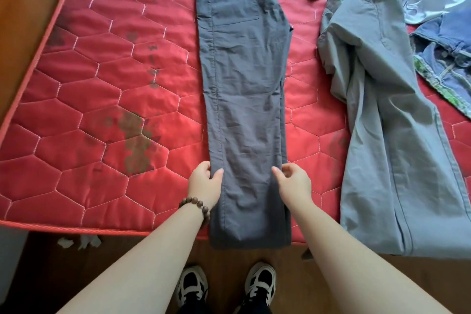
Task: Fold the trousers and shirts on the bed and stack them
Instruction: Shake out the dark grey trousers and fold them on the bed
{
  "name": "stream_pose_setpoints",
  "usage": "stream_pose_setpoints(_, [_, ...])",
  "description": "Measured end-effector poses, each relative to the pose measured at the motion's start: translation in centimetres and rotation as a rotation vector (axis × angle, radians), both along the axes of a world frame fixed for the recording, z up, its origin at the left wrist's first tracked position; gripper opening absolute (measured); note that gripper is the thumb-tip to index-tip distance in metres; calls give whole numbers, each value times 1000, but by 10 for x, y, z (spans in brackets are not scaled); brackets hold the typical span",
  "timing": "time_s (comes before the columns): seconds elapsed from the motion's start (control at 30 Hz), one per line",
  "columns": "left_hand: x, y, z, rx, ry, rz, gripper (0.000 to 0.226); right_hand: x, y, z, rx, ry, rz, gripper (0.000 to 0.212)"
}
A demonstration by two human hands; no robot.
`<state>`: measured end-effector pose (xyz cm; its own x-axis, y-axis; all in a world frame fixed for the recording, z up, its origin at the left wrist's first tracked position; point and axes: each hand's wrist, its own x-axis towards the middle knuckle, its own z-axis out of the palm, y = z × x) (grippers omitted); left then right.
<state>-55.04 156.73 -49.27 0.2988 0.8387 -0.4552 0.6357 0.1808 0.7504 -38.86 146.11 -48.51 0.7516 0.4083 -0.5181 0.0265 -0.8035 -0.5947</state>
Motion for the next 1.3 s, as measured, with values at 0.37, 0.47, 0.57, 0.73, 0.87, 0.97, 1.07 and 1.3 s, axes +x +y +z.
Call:
stream_pose_setpoints(0.37, [11, 0, -15, -107, 171, -7, 42, 24, 7, -7, -46, -41, -38, 20])
stream_pose_setpoints(0.47, [12, -2, -14, -117, 160, 37, 45, 22, 2, -8, -53, -27, -8, 21])
stream_pose_setpoints(0.57, [12, -3, -11, -88, 169, 46, 45, 24, -4, -9, -76, -17, 93, 27])
stream_pose_setpoints(0.73, [13, -8, -6, -8, 259, 31, 49, 20, -13, -7, -90, -28, 72, 31])
stream_pose_setpoints(0.87, [-5, -18, -4, -172, 225, 6, 41, 7, -31, 0, -119, 39, 128, 31])
stream_pose_setpoints(0.97, [-27, -36, -3, -391, 171, -72, 24, -8, -60, 1, -166, 83, 177, 26])
stream_pose_setpoints(1.07, [-41, -49, 2, -350, 235, -157, 30, -23, -82, 3, -202, 82, 157, 27])
stream_pose_setpoints(1.3, [-48, -77, 16, -324, 243, -134, 31, -50, -93, 10, -191, 32, 52, 24])
